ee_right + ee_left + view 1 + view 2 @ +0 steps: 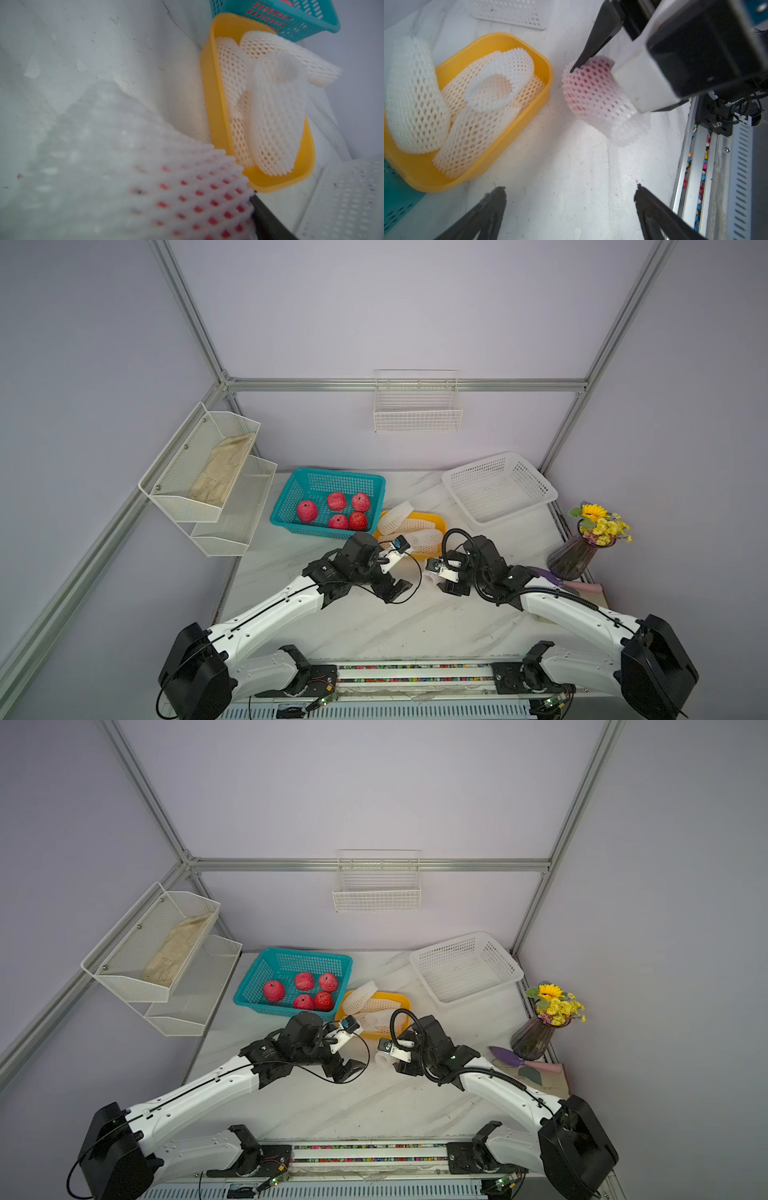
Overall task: Remove foam nets from apples
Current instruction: Adjust the apple at the center of the board.
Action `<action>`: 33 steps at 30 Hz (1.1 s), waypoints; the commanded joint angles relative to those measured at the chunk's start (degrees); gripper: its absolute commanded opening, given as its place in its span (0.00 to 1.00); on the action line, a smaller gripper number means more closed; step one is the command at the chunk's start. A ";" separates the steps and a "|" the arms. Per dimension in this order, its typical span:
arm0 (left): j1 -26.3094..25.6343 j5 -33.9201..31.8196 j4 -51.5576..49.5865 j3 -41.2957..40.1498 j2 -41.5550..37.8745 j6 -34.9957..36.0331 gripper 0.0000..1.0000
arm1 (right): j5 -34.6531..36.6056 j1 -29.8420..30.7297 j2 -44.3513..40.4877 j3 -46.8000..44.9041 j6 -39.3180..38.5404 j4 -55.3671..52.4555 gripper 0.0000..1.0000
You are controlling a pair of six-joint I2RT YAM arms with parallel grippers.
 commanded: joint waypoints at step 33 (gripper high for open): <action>7.77 1.84 -9.39 -1.30 -8.57 -7.06 0.91 | -16.95 6.44 19.70 -8.23 30.89 47.76 0.72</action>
